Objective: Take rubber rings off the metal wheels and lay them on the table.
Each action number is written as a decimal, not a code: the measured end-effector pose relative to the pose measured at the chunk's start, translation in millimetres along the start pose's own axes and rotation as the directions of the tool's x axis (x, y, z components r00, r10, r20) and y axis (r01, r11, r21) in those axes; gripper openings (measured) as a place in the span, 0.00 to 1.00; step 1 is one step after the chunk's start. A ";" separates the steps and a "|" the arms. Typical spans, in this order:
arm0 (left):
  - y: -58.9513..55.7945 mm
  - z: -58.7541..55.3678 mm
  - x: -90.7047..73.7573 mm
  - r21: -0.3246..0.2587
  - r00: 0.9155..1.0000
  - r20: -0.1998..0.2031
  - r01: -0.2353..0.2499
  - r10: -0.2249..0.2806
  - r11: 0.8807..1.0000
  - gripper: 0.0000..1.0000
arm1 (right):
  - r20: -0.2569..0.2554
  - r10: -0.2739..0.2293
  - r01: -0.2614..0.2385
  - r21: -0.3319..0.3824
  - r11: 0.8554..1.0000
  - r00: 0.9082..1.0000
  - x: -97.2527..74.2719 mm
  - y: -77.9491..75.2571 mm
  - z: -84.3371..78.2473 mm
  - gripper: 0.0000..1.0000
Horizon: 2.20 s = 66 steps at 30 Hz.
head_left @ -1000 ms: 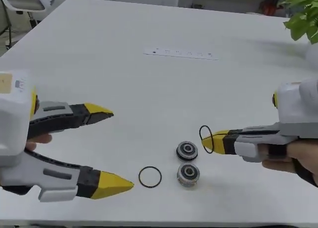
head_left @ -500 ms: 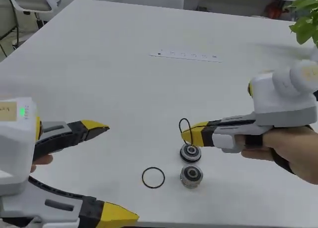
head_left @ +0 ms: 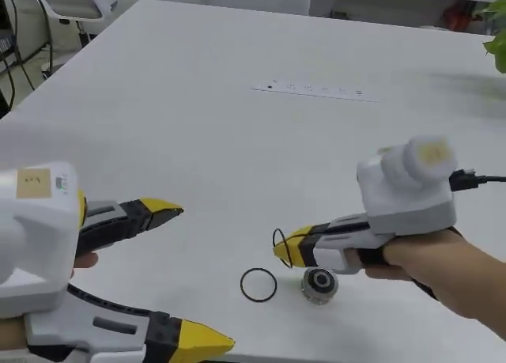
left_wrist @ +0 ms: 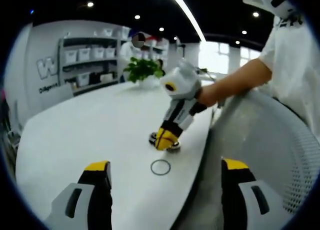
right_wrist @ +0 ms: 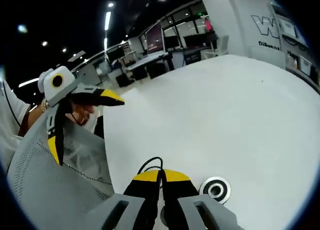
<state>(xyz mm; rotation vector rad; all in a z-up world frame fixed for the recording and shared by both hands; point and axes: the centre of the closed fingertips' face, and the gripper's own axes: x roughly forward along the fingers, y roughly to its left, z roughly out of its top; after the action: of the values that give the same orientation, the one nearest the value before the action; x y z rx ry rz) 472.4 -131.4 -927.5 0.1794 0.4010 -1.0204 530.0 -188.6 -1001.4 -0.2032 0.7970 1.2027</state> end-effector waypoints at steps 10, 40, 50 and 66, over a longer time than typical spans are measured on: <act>0.9 0.2 0.4 -0.026 1.000 0.007 -0.007 0.007 1.000 0.89 | -0.018 -0.041 0.040 -0.041 0.998 0.999 4.3 -8.1 -3.0 0.00; 15.5 30.6 -6.7 0.144 0.999 -0.054 0.018 -0.011 0.989 0.86 | 0.152 -0.148 0.144 0.038 0.989 0.977 -57.3 -46.1 26.4 0.00; 39.4 77.0 -2.1 0.247 1.000 -0.020 0.016 -0.012 0.969 0.85 | 0.190 -0.218 0.202 0.101 0.974 0.957 -80.3 -61.6 25.3 0.00; 46.9 123.5 75.9 0.379 0.997 -0.021 0.082 -0.079 0.922 0.78 | 0.136 -0.214 0.195 0.138 0.971 0.967 -76.5 -66.5 -0.5 0.00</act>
<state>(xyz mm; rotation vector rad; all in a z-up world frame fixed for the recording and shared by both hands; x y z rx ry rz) 577.1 -207.8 -847.4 0.5180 0.2124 -1.1735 578.8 -271.6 -969.8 -0.0895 0.6984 0.9583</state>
